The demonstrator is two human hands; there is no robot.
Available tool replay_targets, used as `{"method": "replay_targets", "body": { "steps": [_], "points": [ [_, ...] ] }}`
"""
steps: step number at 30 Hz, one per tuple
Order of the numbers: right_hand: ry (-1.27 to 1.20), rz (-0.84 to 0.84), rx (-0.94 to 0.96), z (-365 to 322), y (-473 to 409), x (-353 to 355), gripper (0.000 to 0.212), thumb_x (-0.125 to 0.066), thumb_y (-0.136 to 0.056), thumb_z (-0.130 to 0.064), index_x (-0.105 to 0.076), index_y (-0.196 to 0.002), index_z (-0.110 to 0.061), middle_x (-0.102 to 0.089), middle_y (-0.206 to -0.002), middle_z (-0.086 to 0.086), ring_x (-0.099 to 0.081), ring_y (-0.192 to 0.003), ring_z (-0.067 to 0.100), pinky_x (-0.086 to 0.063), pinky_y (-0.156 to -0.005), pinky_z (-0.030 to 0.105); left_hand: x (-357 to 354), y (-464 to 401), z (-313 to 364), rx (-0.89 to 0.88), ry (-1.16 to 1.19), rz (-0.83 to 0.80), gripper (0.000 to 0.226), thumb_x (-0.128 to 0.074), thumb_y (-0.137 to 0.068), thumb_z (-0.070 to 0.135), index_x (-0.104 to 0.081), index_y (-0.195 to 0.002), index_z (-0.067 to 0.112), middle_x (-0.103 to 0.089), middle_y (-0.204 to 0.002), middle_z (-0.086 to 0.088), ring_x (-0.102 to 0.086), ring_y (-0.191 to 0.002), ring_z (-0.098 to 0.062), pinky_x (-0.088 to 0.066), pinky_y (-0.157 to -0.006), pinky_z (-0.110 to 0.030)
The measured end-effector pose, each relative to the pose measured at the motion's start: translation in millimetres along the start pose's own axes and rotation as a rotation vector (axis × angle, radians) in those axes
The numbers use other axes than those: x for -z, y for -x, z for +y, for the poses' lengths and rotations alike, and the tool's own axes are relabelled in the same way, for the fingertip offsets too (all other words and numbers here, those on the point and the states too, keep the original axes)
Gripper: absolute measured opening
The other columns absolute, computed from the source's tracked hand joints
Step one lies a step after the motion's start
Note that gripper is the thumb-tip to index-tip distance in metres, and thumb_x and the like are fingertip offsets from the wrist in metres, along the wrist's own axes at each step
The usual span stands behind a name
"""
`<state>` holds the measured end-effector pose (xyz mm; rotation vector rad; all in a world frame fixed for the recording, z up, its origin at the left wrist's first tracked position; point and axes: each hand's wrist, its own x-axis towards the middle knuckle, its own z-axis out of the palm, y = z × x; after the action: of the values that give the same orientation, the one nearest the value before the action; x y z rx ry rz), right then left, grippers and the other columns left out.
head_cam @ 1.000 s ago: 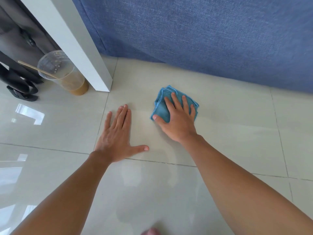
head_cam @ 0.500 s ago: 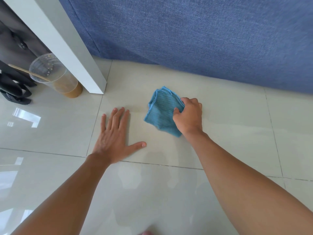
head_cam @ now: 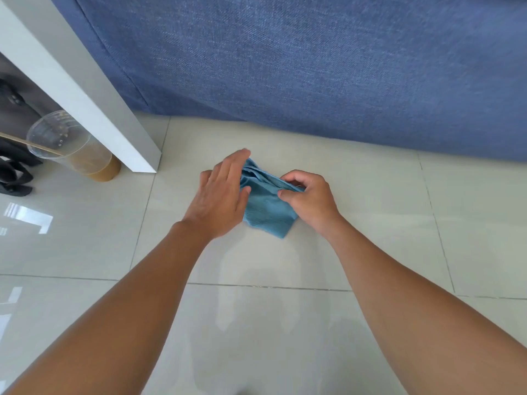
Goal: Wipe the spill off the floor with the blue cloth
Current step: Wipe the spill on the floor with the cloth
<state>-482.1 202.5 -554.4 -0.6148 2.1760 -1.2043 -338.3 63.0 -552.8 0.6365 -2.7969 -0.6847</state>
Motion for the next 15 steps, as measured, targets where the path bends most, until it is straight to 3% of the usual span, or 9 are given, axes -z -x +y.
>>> {"method": "replay_targets", "body": {
  "steps": [2,4,6,9,12,15],
  "points": [
    [-0.086,-0.065,-0.004,-4.2,1.0,5.2,0.021,-0.075,-0.079,-0.003,-0.075,-0.080,-0.023,-0.073,-0.080,-0.004,-0.063,-0.071,0.008,-0.050,-0.072,0.026,5.1,-14.4,8.8,-0.024,0.005,0.001,0.061,-0.052,-0.097,0.013,-0.028,-0.153,0.018,-0.040,-0.154,0.001,-0.037,-0.140,-0.020,-0.029,-0.112,-0.045],
    [-0.168,-0.099,0.005,-10.5,2.8,10.3,0.022,-0.074,-0.080,0.002,-0.075,-0.082,-0.019,-0.070,-0.078,-0.003,-0.060,-0.067,0.006,-0.048,-0.068,0.020,8.9,-26.9,11.4,-0.042,-0.028,-0.055,0.050,-0.051,-0.097,0.017,-0.040,-0.146,0.022,-0.056,-0.140,0.003,-0.044,-0.134,-0.020,-0.031,-0.110,-0.044],
    [-0.228,-0.111,0.007,-14.5,3.0,16.1,0.020,-0.075,-0.081,0.003,-0.076,-0.086,-0.016,-0.071,-0.079,-0.003,-0.062,-0.068,0.005,-0.049,-0.068,0.016,13.6,-34.1,8.6,-0.031,-0.052,-0.136,0.029,-0.049,-0.099,0.022,-0.058,-0.126,0.024,-0.068,-0.115,0.001,-0.056,-0.117,-0.024,-0.040,-0.099,-0.043],
    [-0.315,-0.161,-0.069,-10.4,0.8,29.1,0.023,-0.078,-0.082,0.001,-0.077,-0.100,-0.013,-0.079,-0.096,0.001,-0.072,-0.084,0.011,-0.056,-0.082,0.024,21.8,-34.1,5.8,0.115,0.149,-0.155,0.014,-0.050,-0.101,0.023,-0.063,-0.103,0.024,-0.069,-0.093,0.001,-0.061,-0.090,-0.024,-0.046,-0.078,-0.036],
    [-0.343,-0.206,-0.165,-10.0,-4.7,37.8,0.024,-0.079,-0.082,0.000,-0.075,-0.104,-0.009,-0.081,-0.100,0.006,-0.076,-0.094,0.019,-0.058,-0.092,0.033,27.7,-34.7,6.5,0.215,0.378,-0.064,0.009,-0.054,-0.101,0.026,-0.062,-0.099,0.026,-0.067,-0.091,0.009,-0.061,-0.086,-0.014,-0.046,-0.074,-0.028],
    [-0.346,-0.190,-0.196,-18.4,-13.7,39.7,0.016,-0.078,-0.083,0.000,-0.075,-0.095,-0.010,-0.080,-0.090,0.004,-0.075,-0.081,0.015,-0.059,-0.082,0.035,34.8,-44.0,5.6,0.244,0.534,-0.062,0.009,-0.063,-0.097,0.026,-0.062,-0.106,0.026,-0.070,-0.098,0.010,-0.066,-0.090,-0.010,-0.050,-0.079,-0.026]
  ]
}}
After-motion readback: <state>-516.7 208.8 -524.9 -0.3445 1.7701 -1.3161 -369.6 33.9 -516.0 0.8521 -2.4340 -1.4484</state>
